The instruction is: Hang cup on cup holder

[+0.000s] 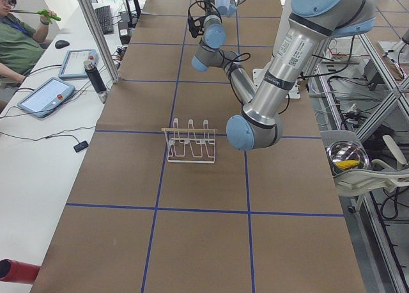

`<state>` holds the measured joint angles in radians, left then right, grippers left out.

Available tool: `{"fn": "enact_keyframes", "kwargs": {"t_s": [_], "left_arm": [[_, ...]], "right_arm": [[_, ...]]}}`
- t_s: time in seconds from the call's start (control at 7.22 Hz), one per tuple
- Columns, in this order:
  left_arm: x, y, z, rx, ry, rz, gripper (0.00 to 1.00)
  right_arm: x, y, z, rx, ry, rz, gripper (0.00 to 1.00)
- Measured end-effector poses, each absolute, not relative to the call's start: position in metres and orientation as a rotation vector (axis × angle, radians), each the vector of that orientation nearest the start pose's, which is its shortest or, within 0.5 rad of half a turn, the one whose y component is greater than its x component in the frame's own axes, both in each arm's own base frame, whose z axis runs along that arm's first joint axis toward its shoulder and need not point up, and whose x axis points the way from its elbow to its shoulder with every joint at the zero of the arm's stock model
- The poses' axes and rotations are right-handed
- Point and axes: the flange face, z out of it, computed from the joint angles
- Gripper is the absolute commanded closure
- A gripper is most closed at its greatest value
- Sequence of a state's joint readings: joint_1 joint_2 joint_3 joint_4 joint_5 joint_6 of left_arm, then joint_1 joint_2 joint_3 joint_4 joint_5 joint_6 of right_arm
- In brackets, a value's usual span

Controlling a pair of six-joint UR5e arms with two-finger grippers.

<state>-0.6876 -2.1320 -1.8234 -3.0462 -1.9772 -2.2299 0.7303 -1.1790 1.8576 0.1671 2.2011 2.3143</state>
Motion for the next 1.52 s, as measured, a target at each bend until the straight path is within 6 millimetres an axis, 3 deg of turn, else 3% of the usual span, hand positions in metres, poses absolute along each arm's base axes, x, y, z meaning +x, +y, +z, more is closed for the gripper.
{"fn": "enact_keyframes", "kwargs": {"t_s": [0.42, 0.83, 1.25, 1.38, 1.52], "left_arm": [[0.336, -0.374, 0.097, -0.219, 2.242, -0.262, 0.02], [0.335, -0.371, 0.092, -0.249, 2.252, -0.266, 0.02], [0.336, -0.371, 0.090, -0.261, 2.262, -0.286, 0.03], [0.337, -0.370, 0.089, -0.264, 2.266, -0.290, 0.09], [0.338, -0.368, 0.089, -0.267, 2.268, -0.290, 0.09]], "right_arm": [[-0.284, -0.353, 0.185, -0.275, -2.238, 0.041, 1.00], [-0.300, -0.348, 0.205, -0.280, -2.309, 0.028, 1.00], [-0.303, -0.348, 0.207, -0.278, -2.340, 0.041, 1.00], [-0.303, -0.347, 0.208, -0.275, -2.361, 0.042, 1.00], [-0.304, -0.346, 0.209, -0.274, -2.372, 0.045, 1.00]]}}
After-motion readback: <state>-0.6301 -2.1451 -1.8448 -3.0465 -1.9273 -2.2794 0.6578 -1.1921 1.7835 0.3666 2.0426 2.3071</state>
